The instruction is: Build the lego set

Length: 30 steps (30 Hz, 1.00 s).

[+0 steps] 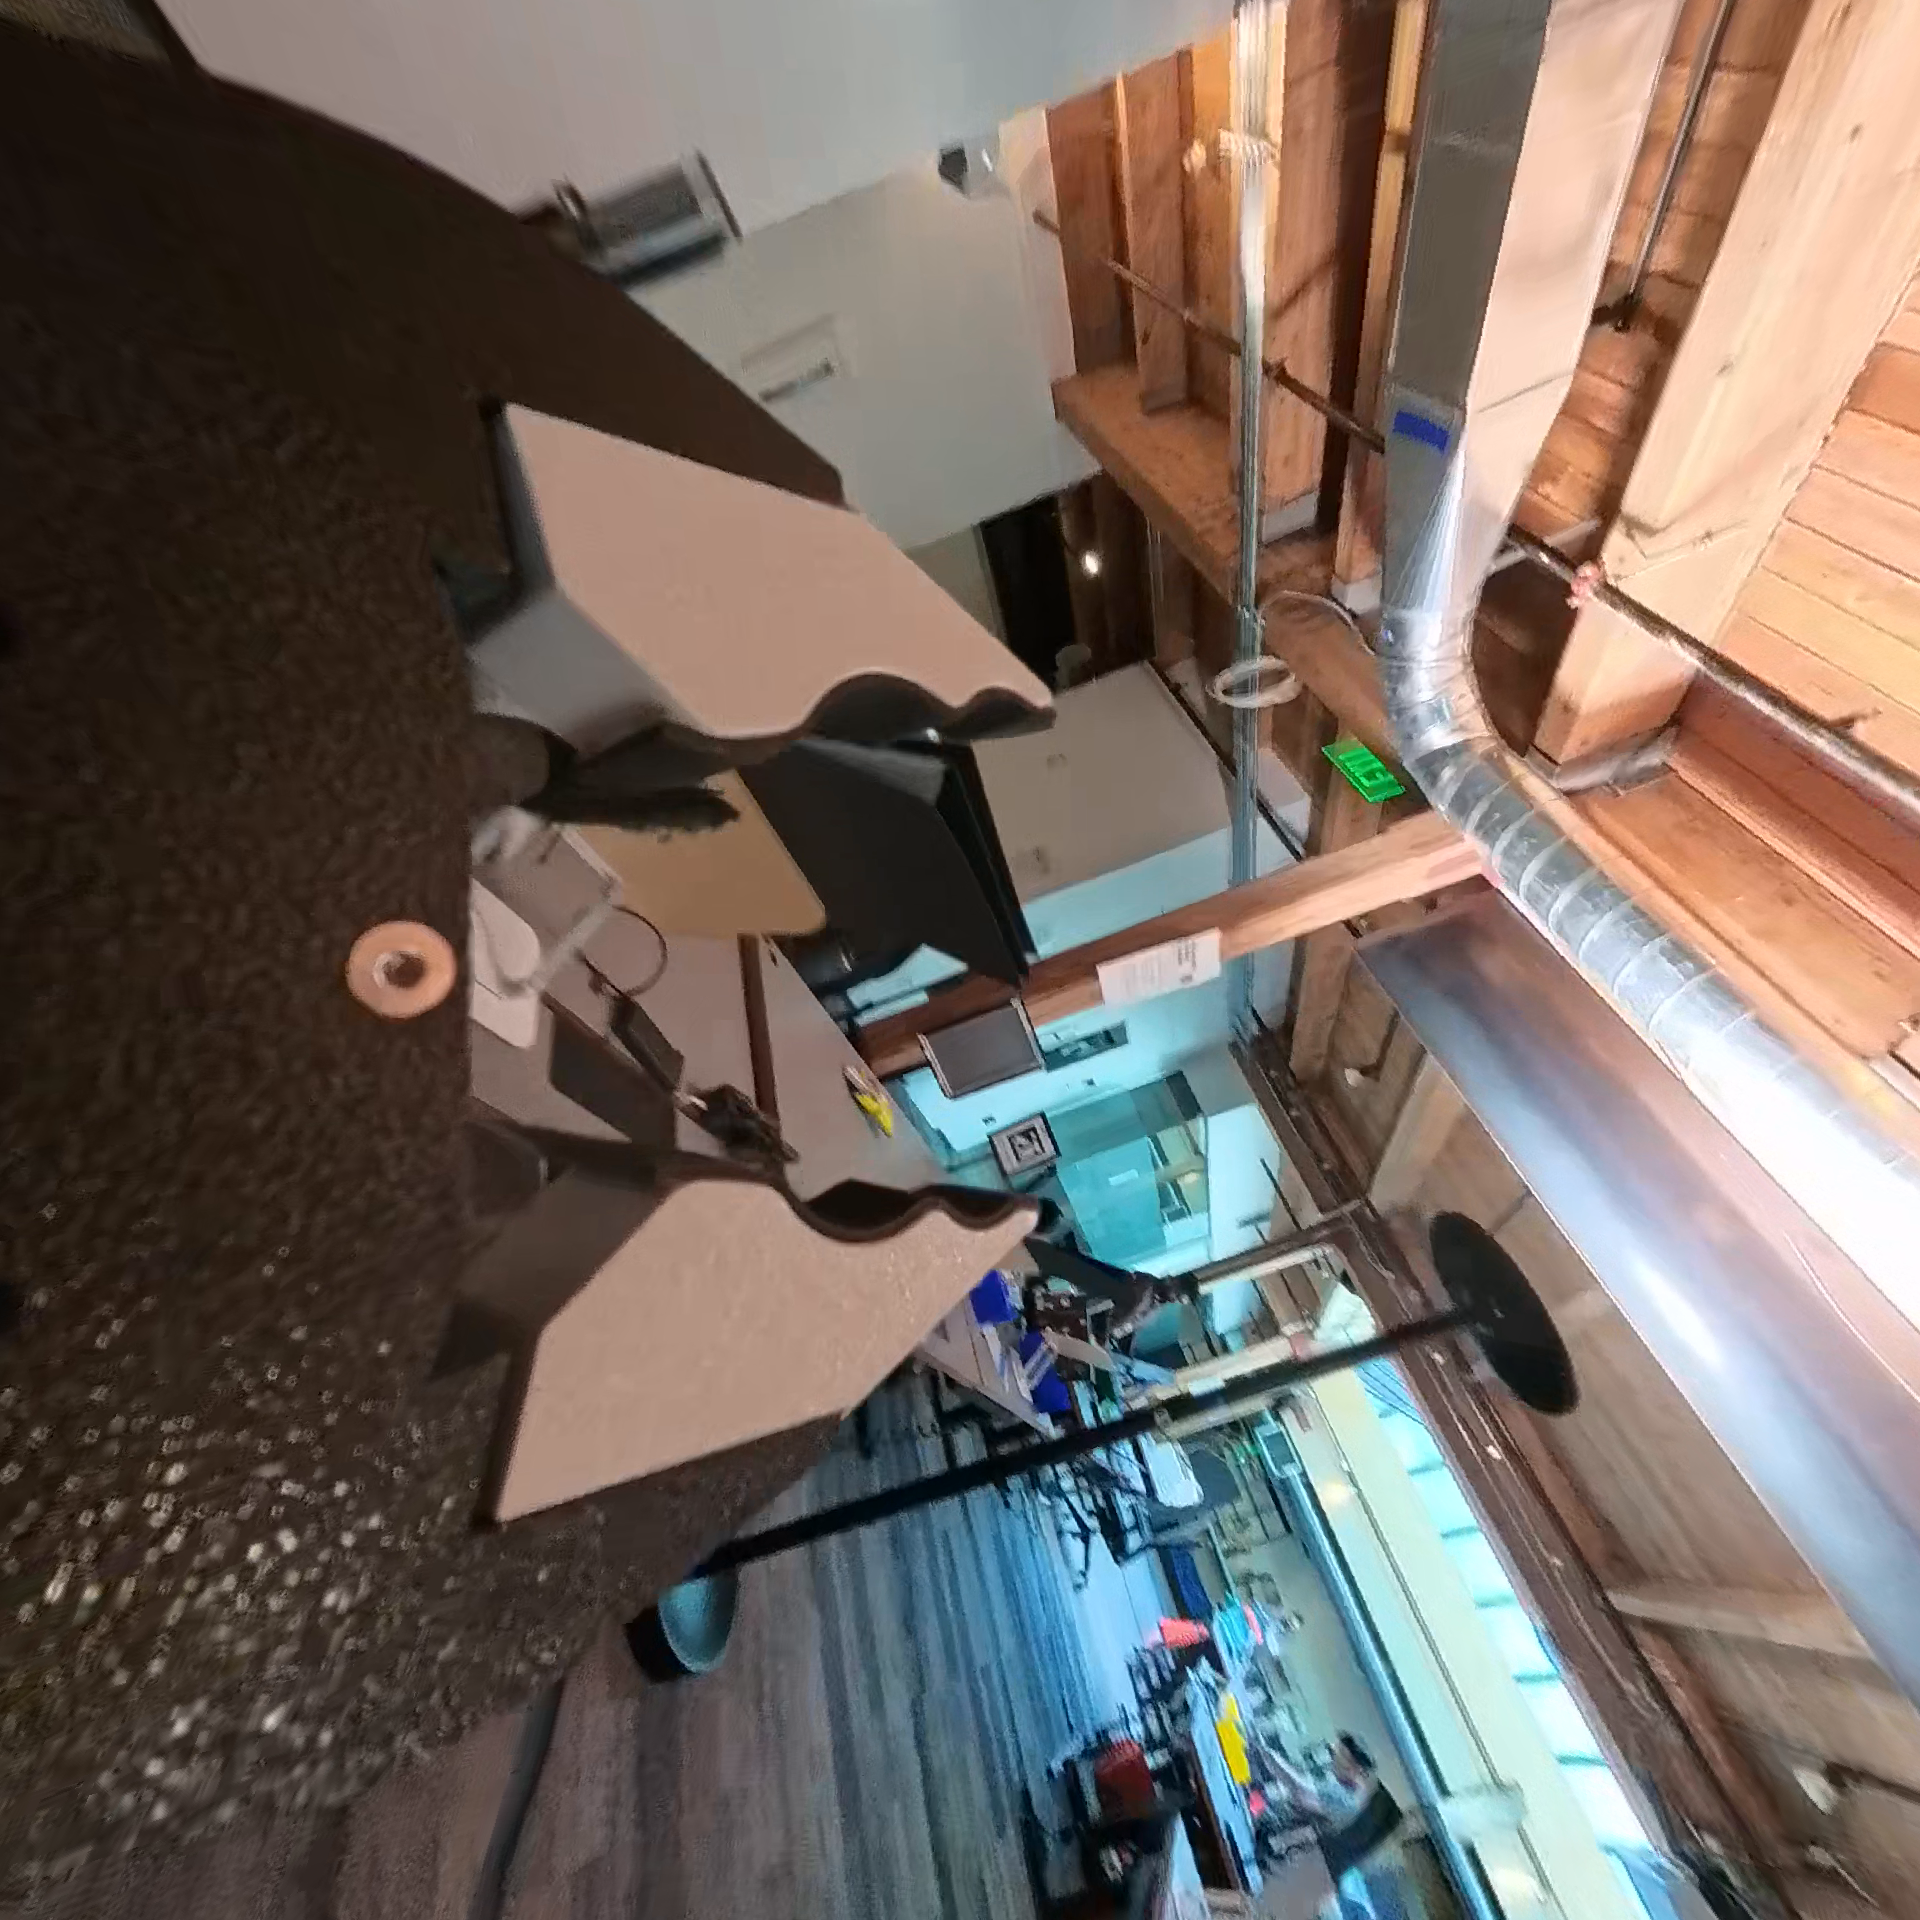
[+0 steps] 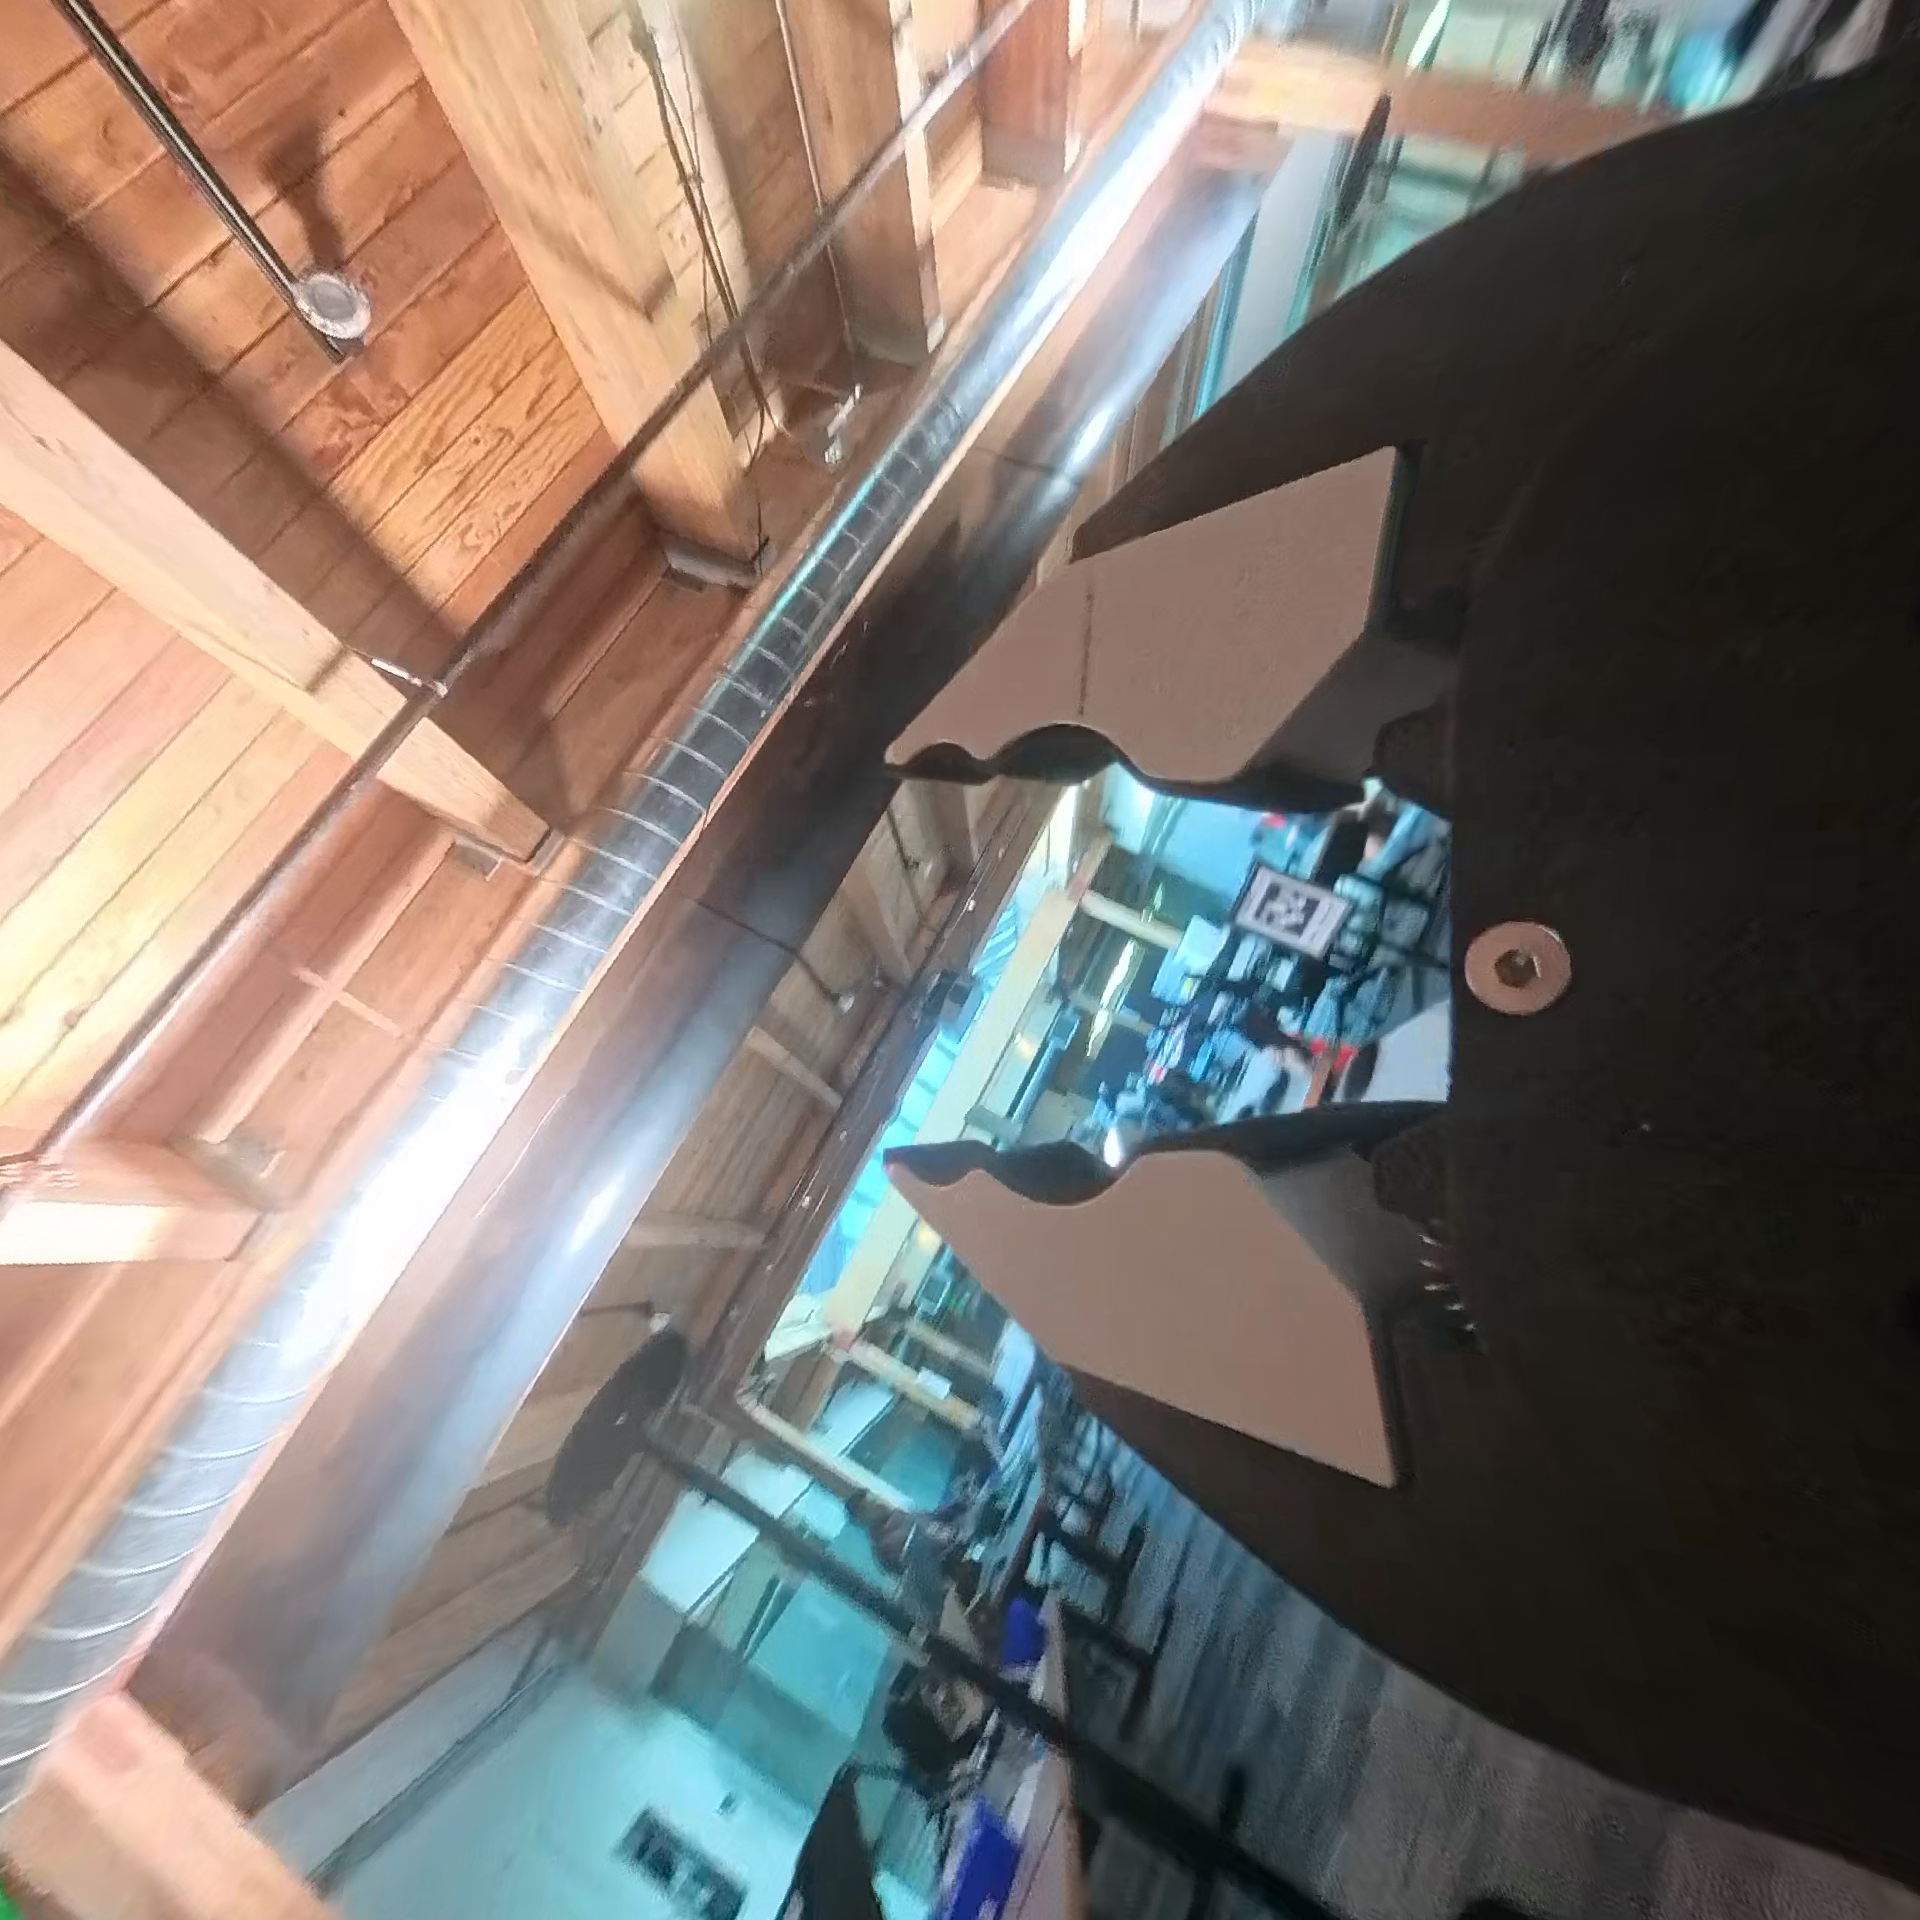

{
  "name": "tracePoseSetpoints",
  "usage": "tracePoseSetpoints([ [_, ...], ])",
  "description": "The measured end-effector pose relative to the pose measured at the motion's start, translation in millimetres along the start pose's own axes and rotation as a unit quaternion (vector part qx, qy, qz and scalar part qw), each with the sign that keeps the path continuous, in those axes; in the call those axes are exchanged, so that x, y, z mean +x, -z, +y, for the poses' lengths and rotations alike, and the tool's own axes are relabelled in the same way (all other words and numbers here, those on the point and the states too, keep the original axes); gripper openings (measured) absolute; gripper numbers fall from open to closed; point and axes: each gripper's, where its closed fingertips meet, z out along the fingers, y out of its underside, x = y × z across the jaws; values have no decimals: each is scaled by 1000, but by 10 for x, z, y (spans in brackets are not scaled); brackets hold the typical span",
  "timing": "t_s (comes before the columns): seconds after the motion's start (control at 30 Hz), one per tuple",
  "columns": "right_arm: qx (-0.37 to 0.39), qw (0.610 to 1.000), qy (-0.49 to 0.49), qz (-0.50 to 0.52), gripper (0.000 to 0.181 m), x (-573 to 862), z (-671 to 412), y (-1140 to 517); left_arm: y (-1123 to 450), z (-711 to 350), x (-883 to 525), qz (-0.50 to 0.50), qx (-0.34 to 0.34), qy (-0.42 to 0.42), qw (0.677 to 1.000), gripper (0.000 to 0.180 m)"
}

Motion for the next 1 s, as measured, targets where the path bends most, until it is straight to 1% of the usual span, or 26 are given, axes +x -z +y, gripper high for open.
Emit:
tracePoseSetpoints([
  [0.07, -1, 999, 29, 23, 69, -180, 146, -92, -413, 221, 319, 31, 24, -7, 999, 83],
  [0.13, 1, 999, 30, 37, 69, -436, 315, -191, -897, 504, 638, 64, 28, -34, 997, 84],
  [0.23, -7, 998, 24, 57, 69, -894, 608, -525, -1677, 860, 895, 69, 40, -58, 995, 83],
  [0.3, 6, 997, 9, 71, 72, -1215, 699, -960, -2252, 1054, 988, 70, 45, -40, 996, 81],
  [0.33, 13, 998, -1, 68, 76, -1379, 714, -1240, -2563, 1146, 1013, 71, 46, -22, 996, 81],
  [0.4, 2, 998, 5, 65, 95, -1646, 762, -1787, -3088, 1333, 1233, 85, 50, 25, 995, 80],
  [0.43, -10, 997, 20, 69, 99, -1704, 785, -1947, -3381, 1426, 1386, 102, 51, 45, 992, 82],
  [0.53, -30, 996, 51, 67, 99, -1980, 1047, -2238, -4154, 1665, 1986, 162, 49, 81, 982, 86],
  [0.63, -93, 995, 23, 43, 98, -2271, 1622, -2415, -4747, 1810, 2660, 223, 44, 132, 965, 87],
  [0.7, -136, 990, 5, 34, 99, -2412, 2017, -2553, -5062, 1910, 3110, 259, 44, 144, 954, 86],
  [0.73, -145, 989, -2, 35, 98, -2465, 2180, -2651, -5222, 1975, 3330, 274, 44, 144, 950, 86],
  [0.87, -148, 988, 0, 52, 99, -2609, 2709, -3173, -5863, 2224, 4159, 317, 39, 151, 936, 87],
  [0.93, -140, 987, 22, 77, 98, -2627, 2976, -3458, -6227, 2322, 4516, 319, 40, 148, 935, 87],
  [1.0, -132, 985, 31, 109, 97, -2617, 3259, -3768, -6657, 2377, 4824, 309, 38, 163, 936, 86],
])
